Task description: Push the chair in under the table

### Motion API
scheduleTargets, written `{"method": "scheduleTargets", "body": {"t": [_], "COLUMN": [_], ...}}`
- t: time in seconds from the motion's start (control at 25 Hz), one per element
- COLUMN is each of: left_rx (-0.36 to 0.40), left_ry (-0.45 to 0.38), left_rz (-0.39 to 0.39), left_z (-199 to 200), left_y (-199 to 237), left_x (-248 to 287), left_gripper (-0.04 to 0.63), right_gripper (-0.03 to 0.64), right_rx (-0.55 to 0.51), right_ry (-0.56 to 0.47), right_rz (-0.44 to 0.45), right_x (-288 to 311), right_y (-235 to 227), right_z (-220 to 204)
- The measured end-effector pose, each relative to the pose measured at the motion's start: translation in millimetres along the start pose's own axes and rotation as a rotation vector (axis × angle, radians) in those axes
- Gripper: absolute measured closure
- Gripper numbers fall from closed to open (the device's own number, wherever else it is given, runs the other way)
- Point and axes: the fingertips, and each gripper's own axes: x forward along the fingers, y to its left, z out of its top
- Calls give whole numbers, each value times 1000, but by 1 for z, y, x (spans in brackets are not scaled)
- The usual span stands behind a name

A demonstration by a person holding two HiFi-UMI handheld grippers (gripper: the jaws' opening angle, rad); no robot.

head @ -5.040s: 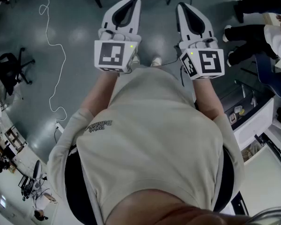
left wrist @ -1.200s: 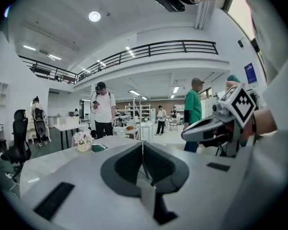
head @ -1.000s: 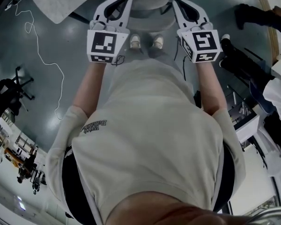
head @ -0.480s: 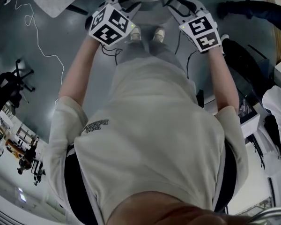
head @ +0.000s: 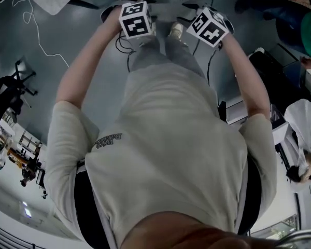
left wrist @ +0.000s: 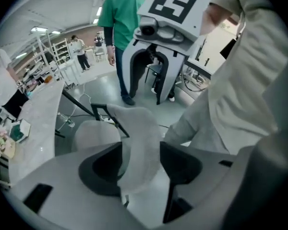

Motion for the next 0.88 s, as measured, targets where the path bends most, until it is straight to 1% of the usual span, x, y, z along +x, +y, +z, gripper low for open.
{"method": "scheduleTargets", "body": {"t": [0.16,0.28,0.52,0.6,0.68,0.76,0.88], "left_rx": [17,4,-39,-54,-73,-91,-74], "left_ry": [44,57,117,118,111,112,139], "left_rz": [-113,-147,-181,-164,-135,-130,-142], "left_z": [-12,-24,-50,-60,-64,-62,-59], "left_y": [-23,-33,-39,-37,-33,-30,-32], "left_x": [34,52,87,99,108,111,113], "left_gripper": [351,344,342,342,343,344,344], "right_gripper": [373,356,336,336,336,336,361], "right_rx": [-42,-73,-127,-139,-146,-137,-164], "right_ry": [60,100,192,211,216,214,238], "right_rz": [51,72,86,79,56,27,-12], "right_x": [27,44,81,98,112,114,111], "right_y": [8,17,22,23,23,19,14], "right_z": [-22,-31,-56,-63,-67,-68,-69]}}
